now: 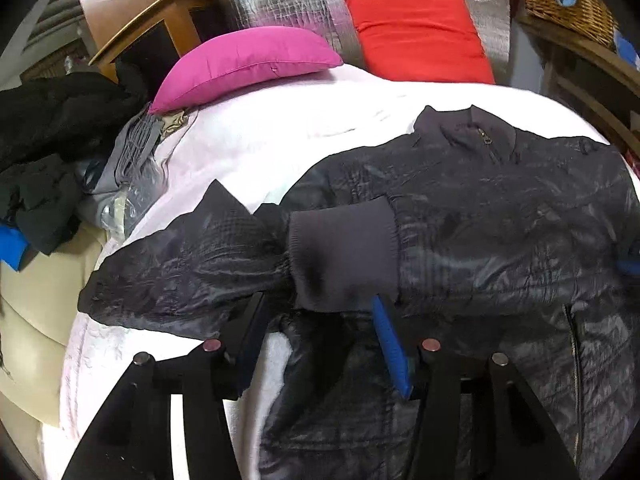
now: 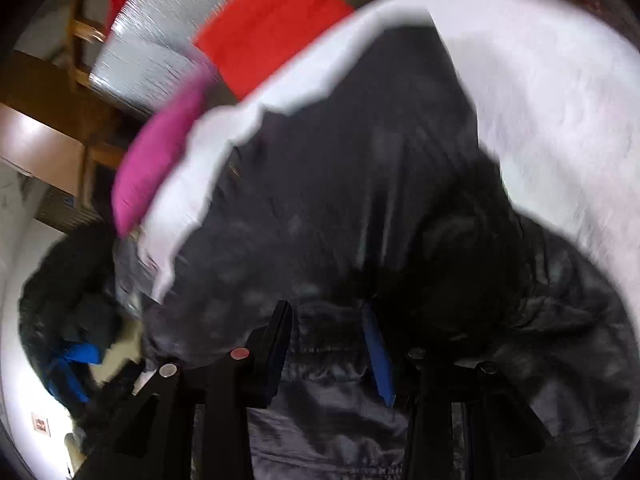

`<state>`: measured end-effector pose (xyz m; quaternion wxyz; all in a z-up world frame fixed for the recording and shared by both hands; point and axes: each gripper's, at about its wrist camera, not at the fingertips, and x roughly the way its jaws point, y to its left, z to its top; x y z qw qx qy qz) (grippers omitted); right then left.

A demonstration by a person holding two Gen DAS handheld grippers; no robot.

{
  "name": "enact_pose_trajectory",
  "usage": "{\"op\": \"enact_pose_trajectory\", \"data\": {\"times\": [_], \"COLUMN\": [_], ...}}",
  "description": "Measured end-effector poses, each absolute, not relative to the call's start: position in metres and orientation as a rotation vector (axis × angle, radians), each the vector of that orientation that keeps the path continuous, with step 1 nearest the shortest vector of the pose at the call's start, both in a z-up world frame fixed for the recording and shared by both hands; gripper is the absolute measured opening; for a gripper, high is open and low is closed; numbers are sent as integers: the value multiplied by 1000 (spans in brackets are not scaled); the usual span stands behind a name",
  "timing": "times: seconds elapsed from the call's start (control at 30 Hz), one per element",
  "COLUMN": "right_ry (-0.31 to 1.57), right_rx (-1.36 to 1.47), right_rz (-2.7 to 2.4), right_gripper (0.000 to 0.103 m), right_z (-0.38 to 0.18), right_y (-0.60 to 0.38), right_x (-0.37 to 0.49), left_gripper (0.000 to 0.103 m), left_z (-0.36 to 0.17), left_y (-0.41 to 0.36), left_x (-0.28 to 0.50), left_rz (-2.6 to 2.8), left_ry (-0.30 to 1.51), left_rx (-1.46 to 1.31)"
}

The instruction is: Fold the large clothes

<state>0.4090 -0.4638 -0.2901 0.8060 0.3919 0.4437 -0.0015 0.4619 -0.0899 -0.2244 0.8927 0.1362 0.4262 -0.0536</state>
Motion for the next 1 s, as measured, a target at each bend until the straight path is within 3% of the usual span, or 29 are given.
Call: {"op": "enact_pose_trajectory", "data": {"times": [0.3,0.37,0.43,0.57,0.8,1.0], "right_ry": [757,829,917,878,760,691], "right_rx": [774,769,795,759,745,708], "right_rz": [52,62,63,53,76,51], "right_gripper": [41,72,73,72,72,72], "right_z": [-252,-262,-280,-269,-253,-243], "right_y": [-451,-445,-441,-439,-436,-435], "right_x": [401,409,418,417,404,396], "left_gripper": [55,55,60,84,86,86], "left_z": [-265,-253,-239,-207,-204,-241], "left_y": [-105,-90,-69,9,175,248], "left_x": [477,469,463,456,473,503], "left_rz": [-166,-188,-202,-121,235,357], "left_ry": [1041,1013,988,902,907,967], "left_rx": [273,228,176,11,-331,-587]}}
